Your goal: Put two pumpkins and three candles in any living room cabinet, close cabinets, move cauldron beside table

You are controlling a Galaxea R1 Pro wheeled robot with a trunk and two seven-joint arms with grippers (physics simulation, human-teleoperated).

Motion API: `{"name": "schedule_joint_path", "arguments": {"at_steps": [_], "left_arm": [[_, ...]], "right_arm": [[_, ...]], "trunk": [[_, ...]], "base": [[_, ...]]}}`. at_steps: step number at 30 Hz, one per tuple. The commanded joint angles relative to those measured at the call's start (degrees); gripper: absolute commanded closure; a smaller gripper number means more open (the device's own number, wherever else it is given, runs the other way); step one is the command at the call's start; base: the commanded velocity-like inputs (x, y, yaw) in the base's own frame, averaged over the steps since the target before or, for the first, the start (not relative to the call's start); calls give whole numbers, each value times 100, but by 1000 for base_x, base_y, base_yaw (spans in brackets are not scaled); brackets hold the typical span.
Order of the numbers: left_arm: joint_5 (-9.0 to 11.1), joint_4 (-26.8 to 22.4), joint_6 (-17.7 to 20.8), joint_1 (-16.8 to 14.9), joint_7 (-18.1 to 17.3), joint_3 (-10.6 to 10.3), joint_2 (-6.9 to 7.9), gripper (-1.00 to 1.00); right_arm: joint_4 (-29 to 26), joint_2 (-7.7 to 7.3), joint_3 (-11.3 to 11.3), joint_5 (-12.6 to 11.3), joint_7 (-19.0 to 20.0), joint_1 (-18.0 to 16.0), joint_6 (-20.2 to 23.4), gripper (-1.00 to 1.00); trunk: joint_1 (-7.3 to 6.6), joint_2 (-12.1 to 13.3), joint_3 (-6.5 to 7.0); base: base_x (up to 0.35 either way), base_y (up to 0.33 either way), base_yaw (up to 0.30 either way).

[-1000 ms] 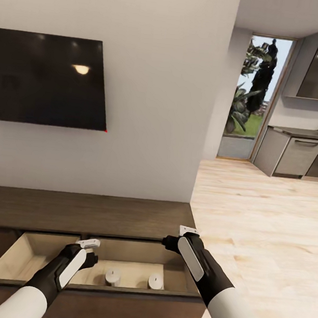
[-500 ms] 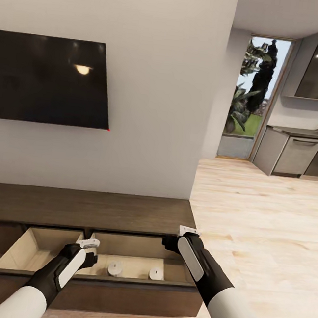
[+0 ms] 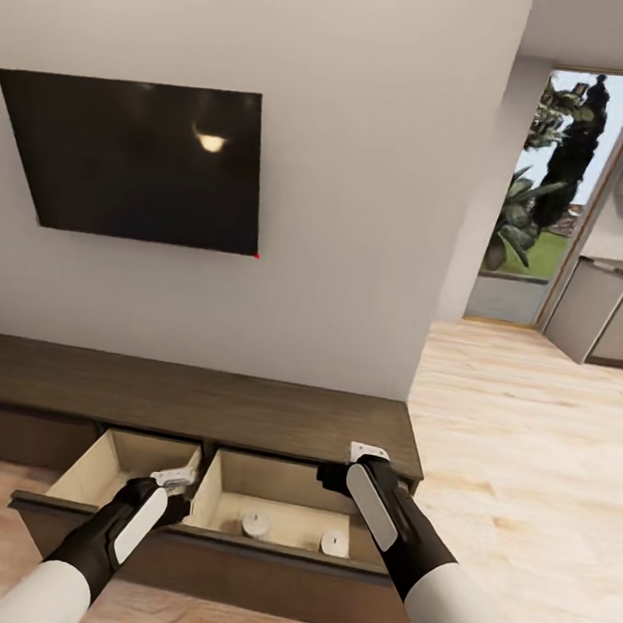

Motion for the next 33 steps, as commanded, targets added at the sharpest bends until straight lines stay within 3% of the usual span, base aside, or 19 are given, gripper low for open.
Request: {"name": "schedule_joint_path", "arguments": {"at_steps": [1,13,19,24,30,33], "left_arm": [[59,-7,12,-4,56,-32,8,-100],[84,154,31,12,74,-21,8,-100],[76,374,12,13,81,-13,15,-100],[59,780,-71,13,66,48,29,-100],[68,1057,-383,20,76,55,25,-100],[58,1342,-467,22,71,60,32,-100]], "right_arm": [[-7,-2,16,-51,-59,-5,4,-100],[46,-11,47,-40,-59,-5,80,-100],[125,-42,55,-41,-25,72,60,-100],[163,-45,55,-10,2,481,-165,-100],[176,-46,70,-13,-6,736,-381,-100],[192,-44,74,3,-2,813,-409,-100]], "trunk": [[0,-3,-6],[0,-3,-6],[-132,237,102],[-242,438,191],[-374,678,299],[-374,678,299]], "base": [[0,0,291],[0,0,292],[0,0,292],[0,0,292],[0,0,292],[0,0,292]]}}
